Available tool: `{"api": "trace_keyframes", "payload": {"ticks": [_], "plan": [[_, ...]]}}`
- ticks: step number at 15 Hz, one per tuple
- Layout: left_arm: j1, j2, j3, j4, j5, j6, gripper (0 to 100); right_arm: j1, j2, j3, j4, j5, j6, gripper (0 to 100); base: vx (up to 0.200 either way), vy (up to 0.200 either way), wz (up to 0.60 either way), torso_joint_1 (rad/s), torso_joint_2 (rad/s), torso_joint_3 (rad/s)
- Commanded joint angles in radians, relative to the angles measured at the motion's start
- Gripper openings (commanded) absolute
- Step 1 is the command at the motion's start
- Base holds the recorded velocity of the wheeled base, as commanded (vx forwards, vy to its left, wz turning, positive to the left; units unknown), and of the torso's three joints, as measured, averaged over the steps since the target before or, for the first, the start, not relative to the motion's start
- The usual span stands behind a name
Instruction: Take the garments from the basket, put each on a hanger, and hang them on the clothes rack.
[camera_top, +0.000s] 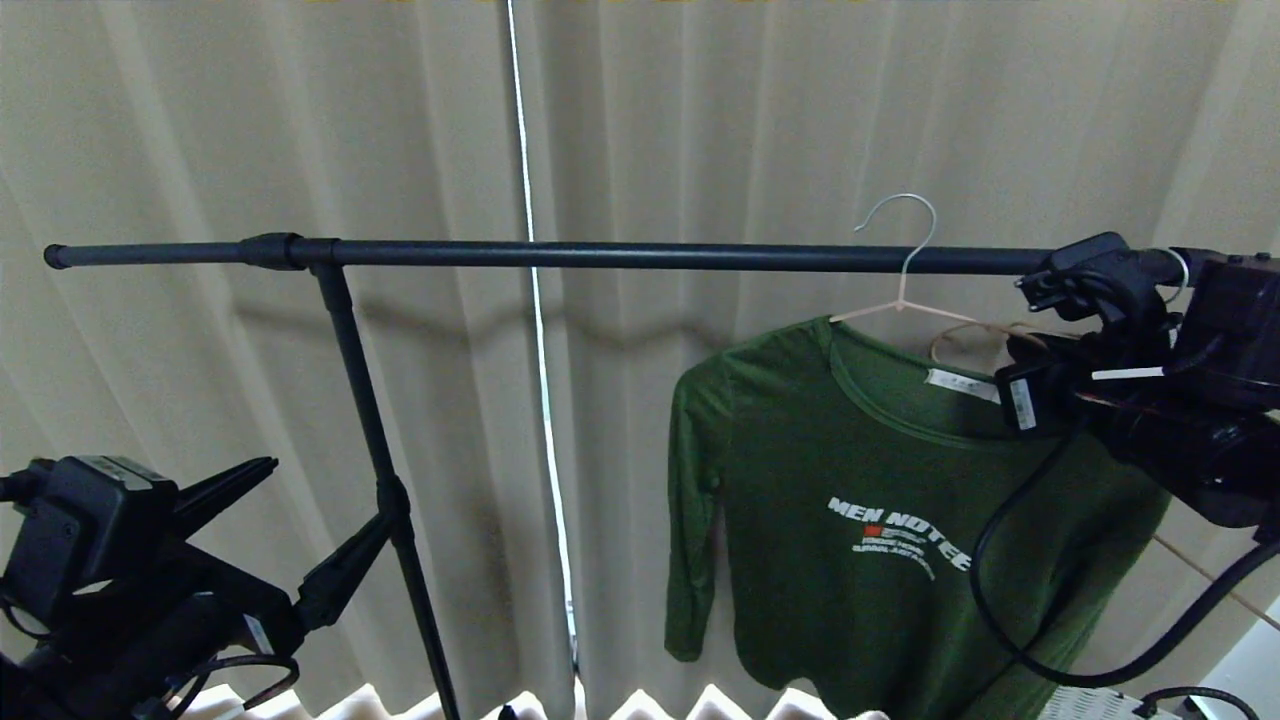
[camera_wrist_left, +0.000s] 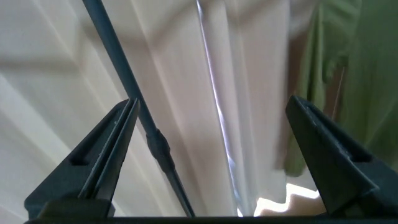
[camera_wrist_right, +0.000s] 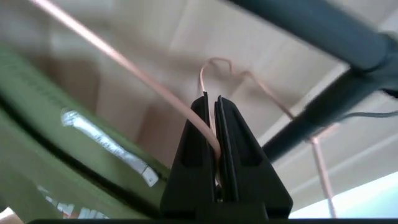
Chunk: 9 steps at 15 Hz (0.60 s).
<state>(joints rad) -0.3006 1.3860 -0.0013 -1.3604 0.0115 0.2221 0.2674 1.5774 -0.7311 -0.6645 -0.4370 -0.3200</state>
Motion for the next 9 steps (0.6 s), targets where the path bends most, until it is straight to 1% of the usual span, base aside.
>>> {"api": "trace_keyframes", "payload": {"ticks": [1,6,9], "plan": [[0.0,0.002,0.001,0.0,0.001,0.0,100,0.01,0.069,-0.011,-0.001,-0.005,-0.001,0,0.0,0.0,0.0,0.0,0.0,0.0],[-0.003,0.002,0.001,0.0,0.001,0.0,100,0.102,0.076,-0.005,-0.001,-0.005,-0.001,0,0.0,0.0,0.0,0.0,0.0,0.0],[-0.003,0.004,0.001,0.001,0.001,0.0,100,0.124,0.084,-0.013,-0.001,-0.005,-0.001,0,0.0,0.0,0.0,0.0,0.0,0.0]]}}
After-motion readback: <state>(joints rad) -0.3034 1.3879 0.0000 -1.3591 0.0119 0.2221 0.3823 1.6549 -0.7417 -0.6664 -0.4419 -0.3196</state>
